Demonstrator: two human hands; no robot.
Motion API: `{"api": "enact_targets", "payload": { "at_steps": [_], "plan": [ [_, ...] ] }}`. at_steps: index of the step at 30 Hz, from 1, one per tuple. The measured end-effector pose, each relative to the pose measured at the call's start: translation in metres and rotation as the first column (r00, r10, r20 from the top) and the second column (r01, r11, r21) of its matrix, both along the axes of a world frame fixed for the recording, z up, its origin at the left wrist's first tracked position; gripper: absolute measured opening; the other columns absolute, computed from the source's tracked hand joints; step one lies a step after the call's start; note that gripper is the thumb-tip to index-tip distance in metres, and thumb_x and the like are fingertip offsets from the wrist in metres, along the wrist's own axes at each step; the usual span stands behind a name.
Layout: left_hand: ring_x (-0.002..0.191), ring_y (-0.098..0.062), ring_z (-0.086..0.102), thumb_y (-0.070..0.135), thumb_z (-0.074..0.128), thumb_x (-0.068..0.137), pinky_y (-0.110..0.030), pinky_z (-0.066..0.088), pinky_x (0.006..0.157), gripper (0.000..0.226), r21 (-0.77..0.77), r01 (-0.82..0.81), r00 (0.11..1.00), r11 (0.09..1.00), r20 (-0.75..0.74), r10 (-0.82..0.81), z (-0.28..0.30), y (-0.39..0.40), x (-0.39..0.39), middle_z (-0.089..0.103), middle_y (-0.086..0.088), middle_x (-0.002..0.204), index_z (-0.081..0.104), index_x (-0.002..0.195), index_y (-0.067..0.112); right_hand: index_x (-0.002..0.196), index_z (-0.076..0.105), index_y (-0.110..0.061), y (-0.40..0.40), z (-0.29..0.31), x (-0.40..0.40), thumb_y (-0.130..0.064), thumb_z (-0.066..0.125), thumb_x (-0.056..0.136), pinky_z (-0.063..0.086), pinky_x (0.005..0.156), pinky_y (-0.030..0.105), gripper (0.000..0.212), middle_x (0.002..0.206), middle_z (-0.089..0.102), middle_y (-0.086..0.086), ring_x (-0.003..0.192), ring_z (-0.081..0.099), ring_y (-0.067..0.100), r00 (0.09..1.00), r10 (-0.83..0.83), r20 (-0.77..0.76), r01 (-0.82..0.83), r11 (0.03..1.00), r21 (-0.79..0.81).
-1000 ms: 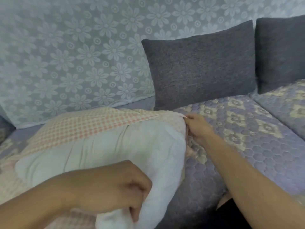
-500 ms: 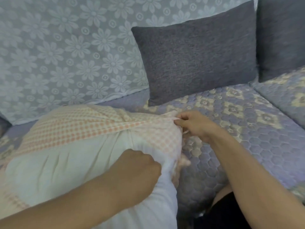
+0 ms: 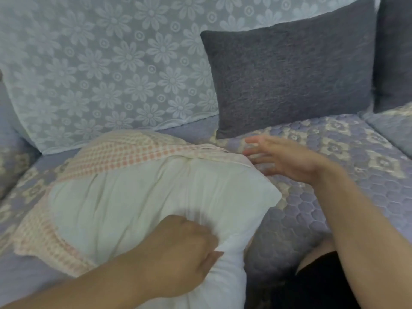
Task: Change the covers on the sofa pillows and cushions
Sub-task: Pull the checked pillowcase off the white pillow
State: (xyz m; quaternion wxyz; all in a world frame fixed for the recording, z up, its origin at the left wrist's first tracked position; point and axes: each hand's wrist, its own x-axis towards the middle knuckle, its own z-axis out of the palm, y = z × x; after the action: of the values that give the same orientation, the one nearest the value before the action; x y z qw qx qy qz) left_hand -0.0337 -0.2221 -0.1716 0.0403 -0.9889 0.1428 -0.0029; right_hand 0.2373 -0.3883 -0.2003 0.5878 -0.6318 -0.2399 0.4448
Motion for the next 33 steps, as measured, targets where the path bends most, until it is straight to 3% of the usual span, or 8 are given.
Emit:
{"api": "enact_targets", "payload": {
  "at_steps": [3, 7, 13, 18, 22, 25, 30, 33],
  "plan": [
    [0.052, -0.013, 0.054, 0.048, 0.048, 0.093, -0.024, 0.031, 0.052, 0.038, -0.004, 0.03, 1.0, 1.0, -0.007, -0.03, -0.012, -0.014, 0.01, 0.056, 0.009, 0.06, 0.034, 0.064, 0.027, 0.127, 0.064, -0.028, -0.025, -0.003, -0.017, -0.041, 0.057, 0.099, 0.053, 0.086, 0.026, 0.031, 0.116, 0.071, -0.01, 0.103, 0.068, 0.005, 0.939, 0.239, 0.246, -0.168, 0.946, -0.276],
    [0.063, -0.022, 0.057, 0.047, 0.037, 0.102, -0.03, 0.026, 0.06, 0.041, -0.022, 0.165, 0.978, 0.986, -0.127, -0.167, -0.011, -0.032, 0.025, 0.062, 0.003, 0.072, 0.047, 0.07, 0.025, 0.075, 0.06, -0.004, -0.001, -0.016, 0.001, -0.023, 0.057, 0.101, 0.036, 0.052, 0.027, 0.033, 0.068, 0.058, 0.01, 0.057, 0.048, 0.016, 0.78, 0.069, 0.622, 0.268, 0.861, -0.432],
    [0.06, -0.017, 0.061, 0.042, 0.063, 0.091, -0.027, 0.023, 0.054, 0.021, 0.089, 0.356, 0.921, 0.93, -0.199, -0.334, -0.018, -0.046, 0.018, 0.063, 0.006, 0.071, 0.066, 0.078, 0.027, 0.098, 0.065, -0.008, 0.045, -0.031, 0.033, -0.01, 0.05, 0.102, 0.06, 0.086, 0.037, 0.015, 0.111, 0.07, 0.021, 0.092, 0.073, 0.025, 0.89, -0.441, 0.118, 0.45, 0.891, -0.056],
    [0.112, -0.025, 0.056, 0.031, 0.046, 0.103, -0.037, 0.047, 0.094, 0.024, -0.339, 0.125, 0.992, 0.933, 0.073, -0.107, 0.016, 0.015, 0.035, 0.059, 0.0, 0.119, 0.063, 0.118, 0.021, 0.151, 0.035, -0.041, 0.046, -0.003, 0.001, -0.048, 0.054, 0.099, 0.034, 0.111, 0.028, 0.056, 0.144, 0.041, -0.016, 0.135, 0.04, 0.007, 0.926, 0.169, 0.337, -0.083, 0.963, -0.255],
    [0.127, -0.034, 0.05, 0.046, 0.033, 0.093, -0.049, 0.045, 0.104, 0.051, -0.125, -0.303, 0.931, 0.945, 0.173, 0.322, 0.018, 0.116, 0.068, 0.055, -0.007, 0.138, 0.059, 0.135, 0.032, 0.133, 0.059, -0.026, 0.034, 0.027, -0.035, -0.044, 0.048, 0.102, 0.03, 0.109, 0.031, 0.038, 0.14, 0.05, -0.006, 0.134, 0.04, 0.017, 0.524, 0.273, 0.807, 0.181, 0.89, -0.418],
    [0.131, -0.027, 0.048, 0.06, 0.029, 0.096, -0.043, 0.042, 0.105, 0.055, 0.055, -0.397, 0.917, 0.916, -0.007, 0.398, 0.014, 0.149, 0.098, 0.053, 0.0, 0.143, 0.054, 0.139, 0.038, 0.093, 0.059, -0.027, 0.057, 0.041, -0.089, -0.059, 0.043, 0.097, 0.04, 0.088, 0.036, 0.036, 0.102, 0.061, -0.007, 0.108, 0.052, 0.023, 0.6, 0.183, 0.779, 0.178, 0.919, -0.353],
    [0.096, -0.026, 0.06, 0.052, 0.032, 0.105, -0.036, 0.045, 0.084, 0.047, -0.054, -0.601, 0.794, 0.797, -0.152, 0.588, 0.026, 0.149, 0.154, 0.067, -0.008, 0.111, 0.066, 0.103, 0.02, 0.142, 0.04, -0.012, 0.126, 0.017, -0.153, -0.082, 0.04, 0.083, 0.026, 0.113, 0.047, 0.092, 0.14, 0.05, 0.011, 0.131, 0.042, 0.031, 0.53, 0.477, 0.702, 0.224, 0.719, -0.658],
    [0.104, -0.03, 0.062, 0.042, 0.041, 0.103, -0.039, 0.047, 0.09, 0.039, -0.111, -0.812, 0.584, 0.573, -0.134, 0.801, 0.046, 0.193, 0.157, 0.066, -0.007, 0.111, 0.064, 0.111, 0.012, 0.124, 0.059, -0.013, 0.132, 0.005, -0.182, -0.047, 0.062, 0.087, 0.025, 0.115, 0.047, 0.05, 0.113, 0.062, 0.008, 0.114, 0.055, 0.032, 0.362, 0.39, 0.847, 0.364, 0.777, -0.514]
  ]
}}
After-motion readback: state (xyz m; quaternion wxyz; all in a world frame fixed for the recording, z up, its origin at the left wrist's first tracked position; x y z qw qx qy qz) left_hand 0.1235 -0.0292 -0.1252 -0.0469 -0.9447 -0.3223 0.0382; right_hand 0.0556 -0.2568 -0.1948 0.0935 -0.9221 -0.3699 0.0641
